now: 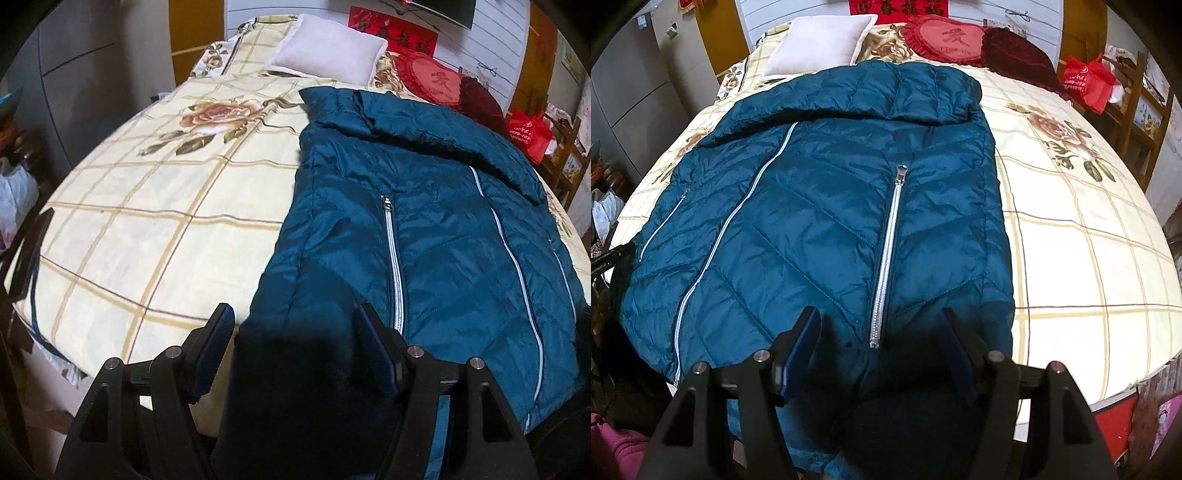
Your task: Fold large clothes
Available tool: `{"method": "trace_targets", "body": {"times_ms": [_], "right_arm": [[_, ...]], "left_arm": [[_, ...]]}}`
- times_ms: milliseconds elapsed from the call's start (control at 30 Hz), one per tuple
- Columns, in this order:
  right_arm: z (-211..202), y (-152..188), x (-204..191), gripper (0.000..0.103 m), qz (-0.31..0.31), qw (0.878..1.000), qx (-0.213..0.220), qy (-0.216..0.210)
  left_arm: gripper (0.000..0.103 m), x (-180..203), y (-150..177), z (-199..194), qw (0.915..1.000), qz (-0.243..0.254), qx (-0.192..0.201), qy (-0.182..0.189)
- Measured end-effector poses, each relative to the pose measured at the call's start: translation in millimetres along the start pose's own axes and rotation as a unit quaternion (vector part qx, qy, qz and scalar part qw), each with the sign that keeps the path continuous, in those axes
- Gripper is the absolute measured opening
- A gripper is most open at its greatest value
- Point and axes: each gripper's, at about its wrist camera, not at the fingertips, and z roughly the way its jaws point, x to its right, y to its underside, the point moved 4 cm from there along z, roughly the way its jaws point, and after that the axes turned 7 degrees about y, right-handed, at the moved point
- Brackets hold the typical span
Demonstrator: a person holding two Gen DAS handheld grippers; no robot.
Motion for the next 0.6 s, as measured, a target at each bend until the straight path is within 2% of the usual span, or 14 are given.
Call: {"method": "trace_targets", "body": {"times_ms": [133,267,433,600], "right_arm": [[-2.8,3.6,2.6,0.070,0.002,1.000,-0.002,0.001],[-7.0,9.8,10.6,0.071,0.007,1.000,-0.006,0.006],[-9.1,20.0,24.6,0.071,0.027,0.999,-0.022,-0.019],[-16.2,26.5,35.9,0.071,0.022,0.999,-0.027,0.004]], "left_arm": [[0.080,-5.6,6.4,-3.1,0.9997,-0.007,-0.013,0.020],[0.080,-20.0,12.0,-5.8,0.9981,-0.036,-0.028,0.041],[0.080,-32.1,14.1,-7.0,0.9947,-0.065,-0.031,0.073],[0.080,-40.2,16.0,-1.9,0.9902,-0.096,-0.043,0.092]]}}
